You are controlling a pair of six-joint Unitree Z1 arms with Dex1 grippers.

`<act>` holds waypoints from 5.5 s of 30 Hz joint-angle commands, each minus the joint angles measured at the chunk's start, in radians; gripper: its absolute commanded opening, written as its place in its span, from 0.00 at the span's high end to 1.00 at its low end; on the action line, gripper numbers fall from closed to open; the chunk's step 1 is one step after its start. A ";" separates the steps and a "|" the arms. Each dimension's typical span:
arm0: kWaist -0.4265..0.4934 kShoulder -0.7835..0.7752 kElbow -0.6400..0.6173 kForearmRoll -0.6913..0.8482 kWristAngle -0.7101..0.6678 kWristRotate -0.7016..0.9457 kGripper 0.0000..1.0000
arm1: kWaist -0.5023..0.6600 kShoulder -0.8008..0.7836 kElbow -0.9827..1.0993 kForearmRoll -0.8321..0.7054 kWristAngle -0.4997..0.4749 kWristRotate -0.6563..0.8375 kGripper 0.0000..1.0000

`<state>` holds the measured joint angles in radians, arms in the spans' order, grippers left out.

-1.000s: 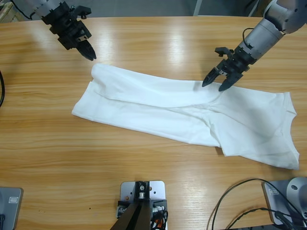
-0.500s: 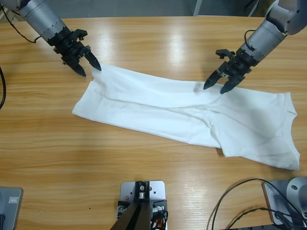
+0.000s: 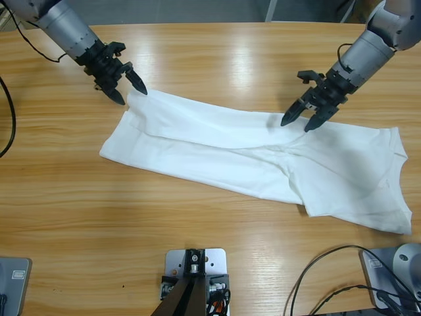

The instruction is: Fold clothes

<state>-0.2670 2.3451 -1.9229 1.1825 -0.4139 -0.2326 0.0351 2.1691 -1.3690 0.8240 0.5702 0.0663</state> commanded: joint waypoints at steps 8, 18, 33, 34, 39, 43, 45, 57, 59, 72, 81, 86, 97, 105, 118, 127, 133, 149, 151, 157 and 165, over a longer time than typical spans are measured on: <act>-0.014 0.154 -0.195 0.050 0.004 -0.009 0.25 | -0.015 -0.020 0.041 -0.005 -0.006 -0.019 0.00; -0.019 0.232 -0.316 0.187 0.072 0.009 0.03 | -0.015 -0.030 0.041 -0.005 -0.006 -0.018 0.00; -0.054 0.348 -0.602 0.341 0.095 0.041 0.06 | -0.015 -0.048 0.050 -0.002 -0.006 -0.018 0.00; -0.054 0.351 -0.606 0.343 0.095 0.041 0.06 | -0.015 -0.048 0.050 -0.002 -0.006 -0.018 0.00; -0.054 0.372 -0.636 0.389 0.098 0.060 0.38 | -0.015 -0.051 0.048 -0.002 -0.004 -0.017 0.00; -0.054 0.379 -0.638 0.393 0.097 0.069 0.95 | -0.015 -0.057 0.049 0.001 -0.004 -0.017 0.00; -0.054 0.383 -0.642 0.400 0.094 0.080 1.00 | -0.015 -0.060 0.049 0.001 -0.004 -0.019 0.00; -0.058 0.356 -0.645 0.430 0.125 0.107 1.00 | -0.015 -0.055 0.044 -0.002 -0.004 -0.017 0.00; -0.059 0.353 -0.644 0.444 0.140 0.113 1.00 | -0.015 -0.053 0.043 -0.003 -0.004 -0.018 0.00; -0.055 0.321 -0.714 0.463 0.170 0.118 1.00 | -0.018 -0.051 0.041 -0.003 -0.004 -0.018 0.00; -0.043 0.341 -0.816 0.475 0.170 0.113 1.00 | -0.025 -0.056 0.038 -0.003 -0.004 -0.017 0.00; -0.011 0.261 -0.685 0.479 0.147 0.123 1.00 | -0.026 -0.071 0.038 0.000 -0.003 -0.018 0.00; 0.180 0.089 -0.553 0.447 -0.202 0.258 0.40 | -0.025 -0.084 0.054 -0.010 0.025 -0.021 0.00; 0.168 -0.009 -0.252 0.299 0.029 0.257 0.37 | -0.019 -0.065 0.088 -0.033 0.024 -0.033 0.00; 0.202 -0.425 0.539 -0.276 -0.233 0.215 0.24 | 0.046 -0.112 0.160 -0.095 -0.028 -0.023 0.00; 0.273 -0.354 0.674 -0.379 -0.338 0.210 0.25 | 0.046 -0.215 0.245 -0.124 -0.090 -0.011 0.00; 0.304 -0.264 0.703 -0.385 -0.267 0.189 0.26 | 0.046 -0.253 0.255 -0.117 -0.097 -0.008 0.00; 0.224 -0.146 0.650 -0.392 -0.274 0.095 0.20 | 0.046 -0.339 0.249 -0.100 -0.113 0.008 0.00; 0.208 -0.139 0.639 -0.392 -0.262 0.079 0.17 | 0.046 -0.345 0.248 -0.098 -0.113 0.008 0.00; 0.106 -0.100 0.542 -0.365 -0.173 -0.009 0.14 | 0.035 -0.378 0.246 -0.084 -0.118 0.003 0.00; 0.081 -0.081 0.505 -0.351 -0.171 -0.046 0.23 | 0.020 -0.391 0.243 -0.080 -0.117 -0.006 0.00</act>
<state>-0.1739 2.1867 -1.3999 0.8085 -0.5912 -0.2539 0.0693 1.8031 -1.1437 0.7310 0.4710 0.0598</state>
